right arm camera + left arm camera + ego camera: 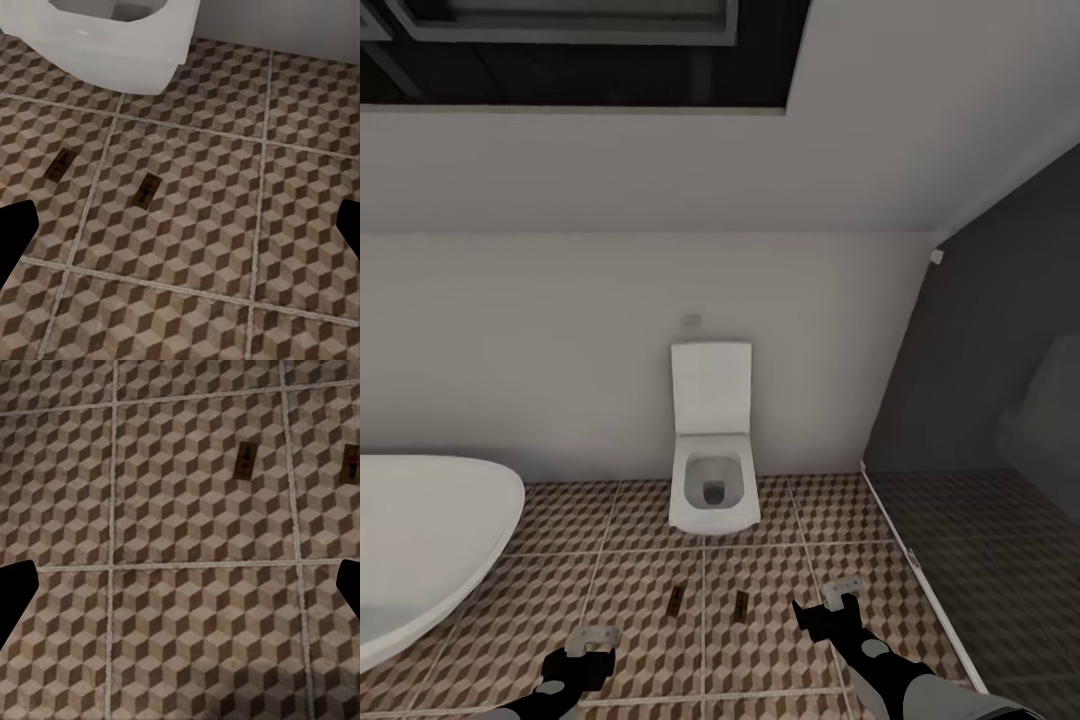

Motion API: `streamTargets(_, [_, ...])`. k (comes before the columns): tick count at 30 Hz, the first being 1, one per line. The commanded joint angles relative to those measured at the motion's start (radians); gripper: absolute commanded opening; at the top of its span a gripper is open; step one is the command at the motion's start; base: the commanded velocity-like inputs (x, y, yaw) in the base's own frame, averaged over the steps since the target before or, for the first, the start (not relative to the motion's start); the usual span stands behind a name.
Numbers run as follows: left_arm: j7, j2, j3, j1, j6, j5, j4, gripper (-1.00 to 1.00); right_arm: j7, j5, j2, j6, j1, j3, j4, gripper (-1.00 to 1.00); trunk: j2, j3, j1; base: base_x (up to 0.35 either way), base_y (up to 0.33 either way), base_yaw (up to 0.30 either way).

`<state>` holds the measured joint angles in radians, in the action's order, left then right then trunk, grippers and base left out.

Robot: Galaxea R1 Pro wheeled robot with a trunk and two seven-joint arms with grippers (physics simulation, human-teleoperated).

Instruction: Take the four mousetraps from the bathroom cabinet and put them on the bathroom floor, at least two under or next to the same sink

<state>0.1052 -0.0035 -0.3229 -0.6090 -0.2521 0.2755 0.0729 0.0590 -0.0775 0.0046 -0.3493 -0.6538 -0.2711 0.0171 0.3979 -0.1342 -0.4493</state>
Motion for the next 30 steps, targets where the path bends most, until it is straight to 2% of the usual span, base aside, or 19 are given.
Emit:
streamTargets(1, [0.001, -0.002, -0.008, -0.002, -0.005, 0.007, 0.004, 1.00, 0.004, -0.008, 0.000, -0.004, -0.001, -0.004, -0.002, 1.00, 0.002, -0.001, -0.001, 0.000, 0.000, 0.000])
streamTargets(14, [0.007, -0.008, -0.009, -0.002, -0.001, 0.007, 0.004, 1.00, -0.003, -0.008, 0.004, 0.001, -0.001, -0.004, -0.002, 1.00, 0.002, 0.002, -0.001, 0.000, 0.000, 0.000])
streamTargets(30, [0.007, -0.007, -0.009, -0.002, 0.001, 0.007, 0.004, 1.00, -0.004, -0.008, 0.001, 0.003, -0.001, -0.004, -0.002, 1.00, 0.002, -0.021, -0.001, 0.000, 0.000, 0.000])
